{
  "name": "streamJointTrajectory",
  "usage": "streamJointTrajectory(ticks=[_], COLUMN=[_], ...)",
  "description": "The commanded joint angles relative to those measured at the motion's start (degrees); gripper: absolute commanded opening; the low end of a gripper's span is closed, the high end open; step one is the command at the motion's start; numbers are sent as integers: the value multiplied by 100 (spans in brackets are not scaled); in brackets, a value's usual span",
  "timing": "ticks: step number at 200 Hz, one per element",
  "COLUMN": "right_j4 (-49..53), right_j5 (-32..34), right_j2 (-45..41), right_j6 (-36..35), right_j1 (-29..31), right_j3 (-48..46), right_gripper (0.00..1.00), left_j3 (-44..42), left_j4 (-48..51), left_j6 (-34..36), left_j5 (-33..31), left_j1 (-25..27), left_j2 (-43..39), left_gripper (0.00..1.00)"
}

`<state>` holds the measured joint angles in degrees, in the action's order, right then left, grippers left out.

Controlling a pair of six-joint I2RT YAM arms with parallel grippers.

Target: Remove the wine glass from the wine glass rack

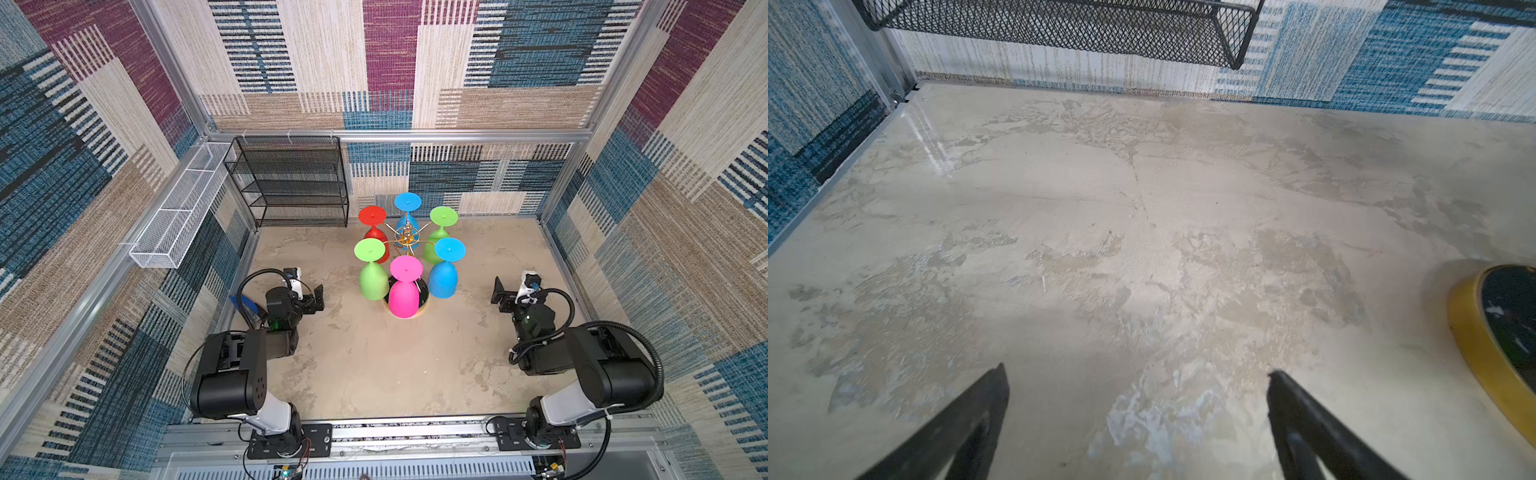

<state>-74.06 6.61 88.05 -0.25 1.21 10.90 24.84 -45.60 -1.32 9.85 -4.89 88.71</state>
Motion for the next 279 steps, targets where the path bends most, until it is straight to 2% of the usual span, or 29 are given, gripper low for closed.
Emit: streamJointTrajectory(ticks=[1,217,243,253,272,279], right_j4=[-122,-100,-108,-111,473,1125], right_j5=[-13,-28,-35,18,160,195], right_j2=[2,2,2,-14,-295,-480], right_j6=[-17,-10,-10,-2,3,-7], right_j1=[7,-7,-6,-5,-2,27], right_j3=[35,50,41,33,260,525], right_gripper=[99,99,99,99,99,99], left_j3=[34,38,-83,-179,-364,-344], left_j4=[-62,-54,-273,-417,-433,-200], left_j6=[198,194,89,-1,-122,-130], left_j5=[127,124,227,66,-398,-556], left_j1=[1,-3,-90,-86,-83,-61], left_j2=[0,-1,-9,-44,-444,-692], left_gripper=[99,99,98,96,95,94])
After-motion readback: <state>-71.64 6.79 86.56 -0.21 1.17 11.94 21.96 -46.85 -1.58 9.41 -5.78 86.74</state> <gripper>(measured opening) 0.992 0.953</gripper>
